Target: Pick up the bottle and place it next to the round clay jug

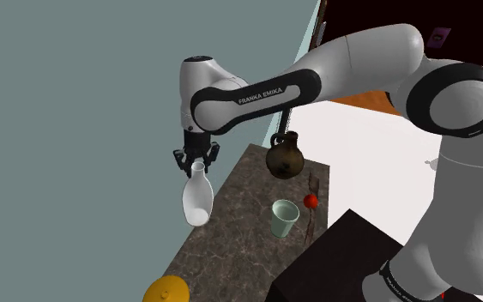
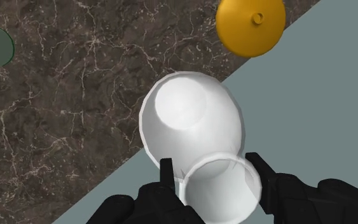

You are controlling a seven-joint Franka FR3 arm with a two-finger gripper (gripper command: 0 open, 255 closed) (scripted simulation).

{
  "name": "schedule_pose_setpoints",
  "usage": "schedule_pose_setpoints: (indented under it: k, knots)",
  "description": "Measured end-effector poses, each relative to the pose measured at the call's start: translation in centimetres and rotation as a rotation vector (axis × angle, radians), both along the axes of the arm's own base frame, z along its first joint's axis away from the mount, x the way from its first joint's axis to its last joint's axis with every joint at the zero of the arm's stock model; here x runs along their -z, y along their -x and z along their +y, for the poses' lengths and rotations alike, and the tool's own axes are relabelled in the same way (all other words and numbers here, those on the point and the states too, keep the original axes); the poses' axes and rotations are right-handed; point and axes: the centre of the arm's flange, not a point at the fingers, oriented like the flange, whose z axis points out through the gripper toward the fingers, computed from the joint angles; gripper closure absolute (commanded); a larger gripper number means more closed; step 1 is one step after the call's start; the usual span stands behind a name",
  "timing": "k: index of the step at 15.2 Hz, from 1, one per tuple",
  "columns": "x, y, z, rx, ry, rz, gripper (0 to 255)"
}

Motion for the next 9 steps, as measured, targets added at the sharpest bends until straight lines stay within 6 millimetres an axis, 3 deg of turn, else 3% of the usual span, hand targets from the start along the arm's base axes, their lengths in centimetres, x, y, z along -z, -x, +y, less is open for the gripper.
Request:
schedule_pose_setpoints:
  k: [9]
  knots:
    - [-4.8,-0.1,0.0,0.000,0.000,0.000,255]
